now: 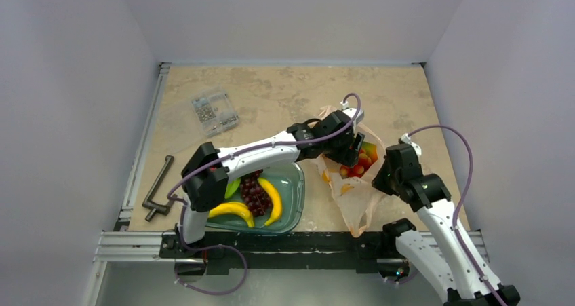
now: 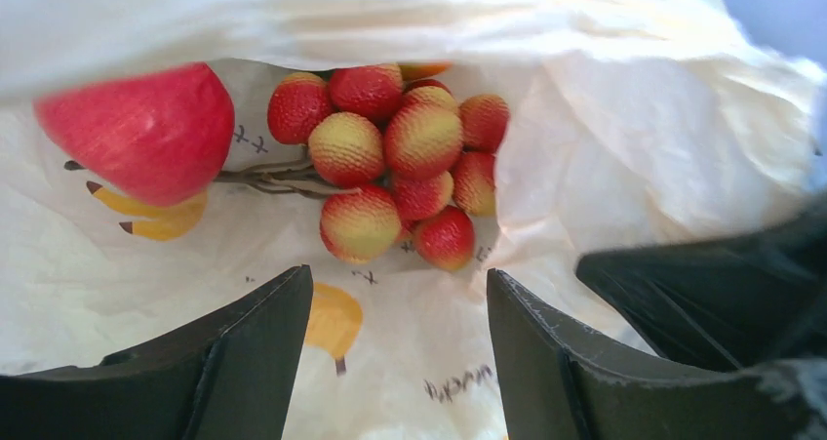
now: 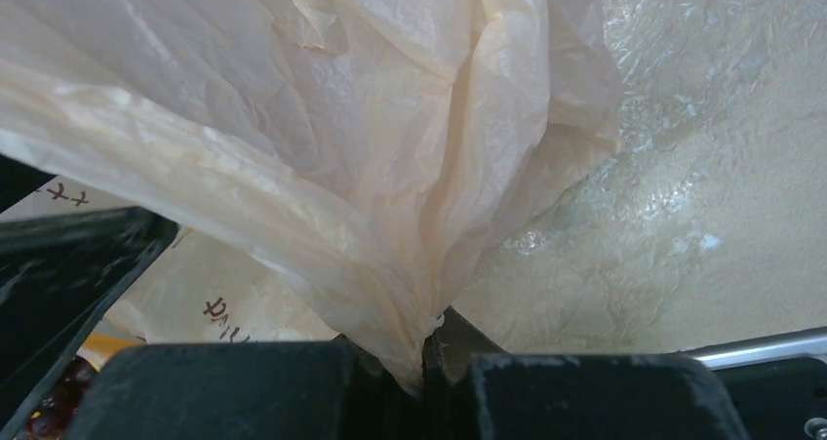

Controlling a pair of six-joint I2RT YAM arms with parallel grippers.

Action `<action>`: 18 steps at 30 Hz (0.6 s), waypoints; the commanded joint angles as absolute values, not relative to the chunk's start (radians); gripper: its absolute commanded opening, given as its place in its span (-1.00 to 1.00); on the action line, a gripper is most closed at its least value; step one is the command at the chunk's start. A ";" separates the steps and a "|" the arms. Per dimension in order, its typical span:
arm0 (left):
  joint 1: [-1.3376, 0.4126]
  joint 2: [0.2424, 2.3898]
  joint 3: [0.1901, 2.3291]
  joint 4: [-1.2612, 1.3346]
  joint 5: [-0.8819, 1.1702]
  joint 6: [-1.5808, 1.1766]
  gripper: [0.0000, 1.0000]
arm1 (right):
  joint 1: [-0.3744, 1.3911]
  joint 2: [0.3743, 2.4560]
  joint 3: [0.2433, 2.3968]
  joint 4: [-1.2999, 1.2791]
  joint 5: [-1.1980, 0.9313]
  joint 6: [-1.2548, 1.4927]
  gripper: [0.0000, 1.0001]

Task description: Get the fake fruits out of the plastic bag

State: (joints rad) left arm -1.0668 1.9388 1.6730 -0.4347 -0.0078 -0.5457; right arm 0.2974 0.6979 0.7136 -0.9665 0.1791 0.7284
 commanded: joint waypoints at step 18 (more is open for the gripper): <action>-1.046 2.196 1.878 -0.529 -0.037 -0.544 -0.30 | 0.299 0.714 0.716 -0.865 0.155 0.693 -1.00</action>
State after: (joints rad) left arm -1.0496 2.1681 1.8313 -0.5056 -0.0296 -0.5465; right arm 0.2974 0.7136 0.7136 -0.9005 0.1604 0.6994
